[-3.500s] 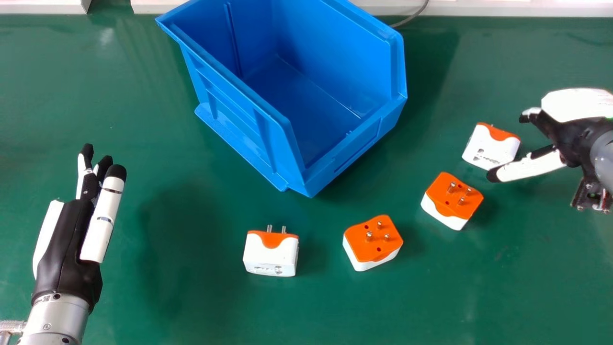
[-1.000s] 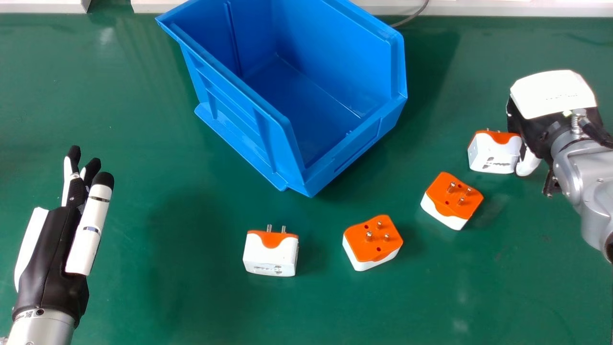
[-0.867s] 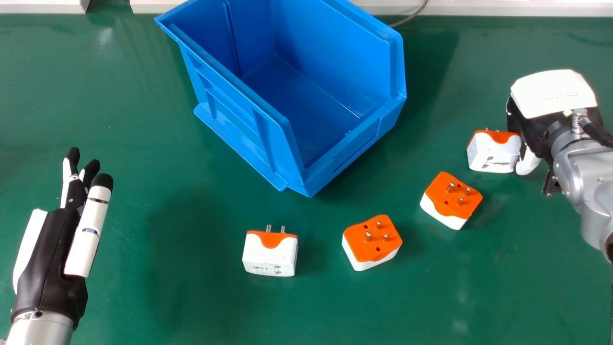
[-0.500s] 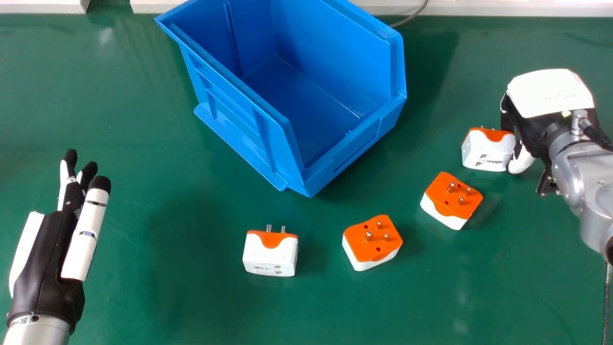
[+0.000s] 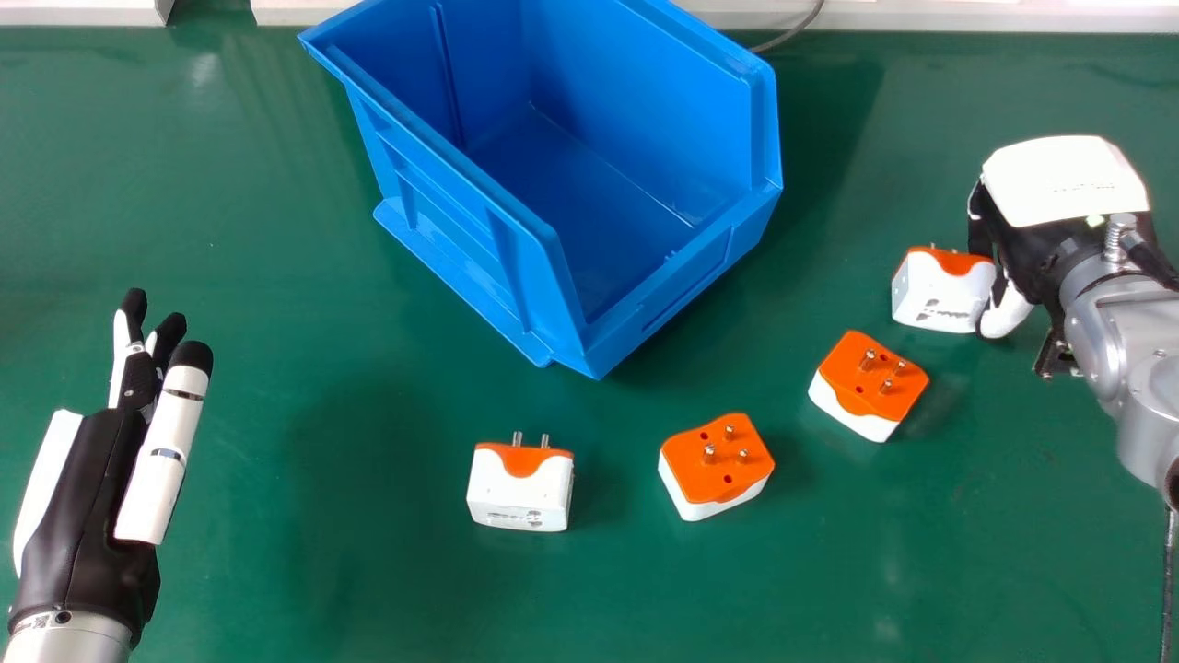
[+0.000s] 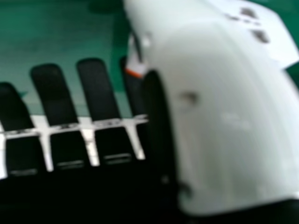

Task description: Pick all objects and put in blue box

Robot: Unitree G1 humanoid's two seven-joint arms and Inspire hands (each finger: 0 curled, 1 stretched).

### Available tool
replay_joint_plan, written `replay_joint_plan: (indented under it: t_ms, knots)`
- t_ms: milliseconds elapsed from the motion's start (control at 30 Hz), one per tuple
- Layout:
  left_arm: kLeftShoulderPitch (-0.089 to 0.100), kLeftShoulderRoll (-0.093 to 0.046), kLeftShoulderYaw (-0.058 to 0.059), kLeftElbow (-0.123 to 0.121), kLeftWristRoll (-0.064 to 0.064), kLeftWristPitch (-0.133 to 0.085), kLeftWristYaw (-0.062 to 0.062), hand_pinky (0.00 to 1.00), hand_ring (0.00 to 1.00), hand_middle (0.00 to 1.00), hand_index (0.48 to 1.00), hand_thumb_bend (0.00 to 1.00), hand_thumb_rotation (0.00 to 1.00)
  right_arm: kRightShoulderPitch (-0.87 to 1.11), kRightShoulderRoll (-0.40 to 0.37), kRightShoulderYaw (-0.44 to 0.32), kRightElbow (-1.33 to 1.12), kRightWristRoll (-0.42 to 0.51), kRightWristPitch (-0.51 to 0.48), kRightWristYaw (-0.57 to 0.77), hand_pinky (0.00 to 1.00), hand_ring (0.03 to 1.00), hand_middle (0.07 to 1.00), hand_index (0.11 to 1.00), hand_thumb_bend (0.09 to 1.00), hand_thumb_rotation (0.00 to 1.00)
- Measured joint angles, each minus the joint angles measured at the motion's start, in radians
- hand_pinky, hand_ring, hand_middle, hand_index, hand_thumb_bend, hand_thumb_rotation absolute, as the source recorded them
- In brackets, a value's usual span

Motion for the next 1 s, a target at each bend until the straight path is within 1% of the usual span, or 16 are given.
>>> replay_joint_plan:
  t_ms: [133, 233, 300, 333, 400, 467, 567, 600, 633, 667, 733, 767, 833, 867, 900, 1000]
  knots:
    - [0.001, 0.001, 0.002, -0.002, 0.000, 0.005, -0.001, 1.00, 1.00, 1.00, 0.996, 0.32, 0.95, 0.000, 0.003, -0.006, 0.003, 0.005, 0.008, 0.005, 0.36, 0.484, 0.538, 0.435, 0.493, 0.00]
    - [0.003, 0.001, 0.005, -0.008, 0.000, 0.009, -0.002, 1.00, 1.00, 1.00, 0.996, 0.32, 0.95, 0.001, 0.006, -0.016, 0.001, 0.024, 0.006, 0.005, 0.38, 0.479, 0.530, 0.436, 0.494, 0.00]
    - [0.003, 0.001, 0.005, -0.010, 0.000, 0.009, -0.005, 1.00, 1.00, 1.00, 0.996, 0.32, 0.95, 0.007, 0.006, -0.023, -0.003, 0.030, -0.002, 0.000, 0.36, 0.474, 0.524, 0.435, 0.497, 0.00]
    - [0.003, 0.001, 0.005, -0.010, 0.000, 0.009, -0.008, 1.00, 1.00, 1.00, 0.996, 0.32, 0.95, 0.019, 0.006, -0.032, -0.012, 0.031, -0.002, -0.015, 0.38, 0.496, 0.548, 0.447, 0.496, 0.03]
    - [0.005, 0.001, 0.007, -0.010, 0.000, 0.009, -0.010, 1.00, 1.00, 1.00, 0.996, 0.33, 0.95, 0.025, 0.006, -0.035, -0.019, 0.030, 0.001, -0.024, 0.43, 0.545, 0.602, 0.471, 0.495, 0.10]
    - [0.005, 0.001, 0.009, -0.010, 0.000, 0.009, -0.011, 1.00, 1.00, 1.00, 0.996, 0.33, 0.95, 0.027, 0.008, -0.034, -0.021, 0.026, 0.016, -0.025, 0.43, 0.548, 0.601, 0.485, 0.495, 0.15]
    - [0.006, 0.001, 0.010, -0.010, 0.000, 0.009, -0.011, 1.00, 1.00, 1.00, 0.995, 0.33, 0.95, 0.027, 0.010, -0.032, -0.022, 0.022, 0.037, -0.024, 0.42, 0.527, 0.576, 0.488, 0.495, 0.16]
    - [0.008, 0.001, 0.011, -0.011, 0.000, 0.009, -0.011, 1.00, 1.00, 1.00, 0.995, 0.33, 0.95, 0.027, 0.011, -0.028, -0.026, 0.019, 0.043, -0.018, 0.43, 0.547, 0.601, 0.534, 0.504, 0.22]
    - [0.008, 0.001, 0.011, -0.012, 0.000, 0.009, -0.011, 1.00, 1.00, 1.00, 0.995, 0.33, 0.95, 0.027, 0.011, -0.024, -0.027, 0.018, 0.043, -0.017, 0.43, 0.547, 0.601, 0.534, 0.504, 0.22]
    - [0.008, 0.001, 0.011, -0.012, 0.000, 0.009, -0.011, 1.00, 1.00, 1.00, 0.995, 0.34, 0.94, 0.027, 0.010, -0.017, -0.027, 0.016, 0.043, -0.017, 0.50, 0.635, 0.692, 0.652, 0.522, 0.33]
    - [0.007, 0.001, 0.011, -0.013, 0.000, 0.009, -0.011, 1.00, 1.00, 1.00, 0.995, 0.34, 0.94, 0.028, 0.010, -0.007, -0.030, -0.002, 0.036, -0.017, 0.64, 0.773, 0.833, 0.810, 0.551, 0.45]
    - [0.007, 0.001, 0.011, -0.013, 0.000, 0.009, -0.011, 1.00, 1.00, 1.00, 0.995, 0.34, 0.94, 0.028, 0.010, -0.007, -0.034, -0.002, 0.035, -0.017, 0.67, 0.804, 0.864, 0.842, 0.558, 0.47]
    - [0.007, 0.001, 0.011, -0.013, 0.000, 0.009, -0.011, 1.00, 1.00, 1.00, 0.995, 0.34, 0.94, 0.028, 0.010, -0.007, -0.037, -0.002, 0.034, -0.018, 0.70, 0.841, 0.899, 0.877, 0.570, 0.50]
    - [0.007, 0.001, 0.011, -0.013, 0.000, 0.009, -0.011, 1.00, 1.00, 1.00, 0.995, 0.34, 0.94, 0.028, 0.010, -0.007, -0.038, -0.002, 0.034, -0.019, 0.70, 0.841, 0.899, 0.877, 0.570, 0.50]
    - [0.007, 0.001, 0.011, -0.013, 0.000, 0.009, -0.011, 1.00, 1.00, 1.00, 0.995, 0.34, 0.94, 0.028, 0.010, -0.007, -0.039, -0.002, 0.034, -0.019, 0.76, 0.890, 0.955, 0.932, 0.584, 0.51]
    - [0.006, 0.001, 0.011, -0.013, 0.000, 0.009, -0.011, 1.00, 1.00, 1.00, 0.995, 0.34, 0.94, 0.028, 0.010, -0.007, -0.041, -0.004, 0.036, -0.019, 0.79, 0.907, 0.974, 0.951, 0.596, 0.52]
